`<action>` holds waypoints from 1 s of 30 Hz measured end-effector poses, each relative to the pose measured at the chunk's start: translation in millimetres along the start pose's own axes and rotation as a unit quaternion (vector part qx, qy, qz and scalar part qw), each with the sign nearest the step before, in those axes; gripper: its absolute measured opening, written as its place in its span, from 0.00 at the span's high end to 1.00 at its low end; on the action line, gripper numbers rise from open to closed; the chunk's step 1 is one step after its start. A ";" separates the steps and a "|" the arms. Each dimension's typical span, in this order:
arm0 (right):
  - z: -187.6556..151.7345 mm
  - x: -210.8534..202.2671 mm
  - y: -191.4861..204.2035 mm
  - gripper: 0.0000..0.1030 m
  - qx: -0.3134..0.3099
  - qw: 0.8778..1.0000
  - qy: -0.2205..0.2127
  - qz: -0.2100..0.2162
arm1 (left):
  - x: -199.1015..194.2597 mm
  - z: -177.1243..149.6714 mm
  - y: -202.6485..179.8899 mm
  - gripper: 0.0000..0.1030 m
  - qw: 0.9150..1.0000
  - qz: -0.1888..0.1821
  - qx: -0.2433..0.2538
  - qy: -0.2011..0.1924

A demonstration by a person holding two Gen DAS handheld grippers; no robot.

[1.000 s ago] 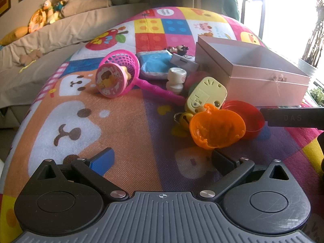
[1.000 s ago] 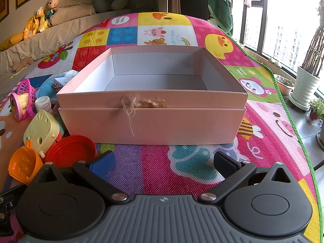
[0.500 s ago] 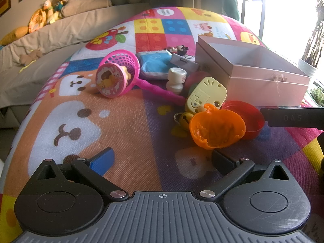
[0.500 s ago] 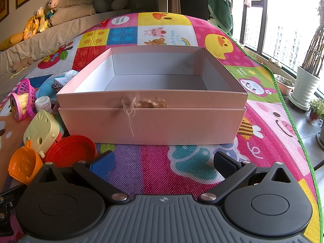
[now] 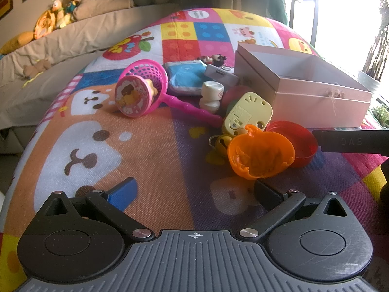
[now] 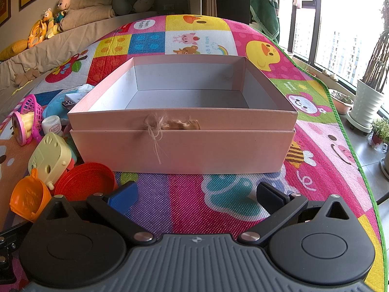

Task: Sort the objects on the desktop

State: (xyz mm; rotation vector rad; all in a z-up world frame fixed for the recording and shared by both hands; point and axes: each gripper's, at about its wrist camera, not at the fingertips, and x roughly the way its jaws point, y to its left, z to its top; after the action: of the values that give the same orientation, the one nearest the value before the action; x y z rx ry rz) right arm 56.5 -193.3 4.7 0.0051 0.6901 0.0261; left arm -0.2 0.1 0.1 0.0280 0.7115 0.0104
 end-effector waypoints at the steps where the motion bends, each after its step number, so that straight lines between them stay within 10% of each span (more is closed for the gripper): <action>1: 0.0 0.0 -0.2 0.00 0.000 1.000 0.000 0.000 | 0.0 0.0 0.0 0.00 1.000 0.000 0.000 0.000; 30: -13.0 -22.5 1.8 0.00 -0.033 0.999 0.028 0.033 | -22.4 3.9 8.9 0.00 0.999 0.043 0.004 -0.017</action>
State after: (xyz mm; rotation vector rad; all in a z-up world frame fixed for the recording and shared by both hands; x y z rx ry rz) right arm 30.8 -192.2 9.0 -0.0367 0.7445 0.1122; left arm -14.7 8.5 17.9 0.0672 0.6769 0.0889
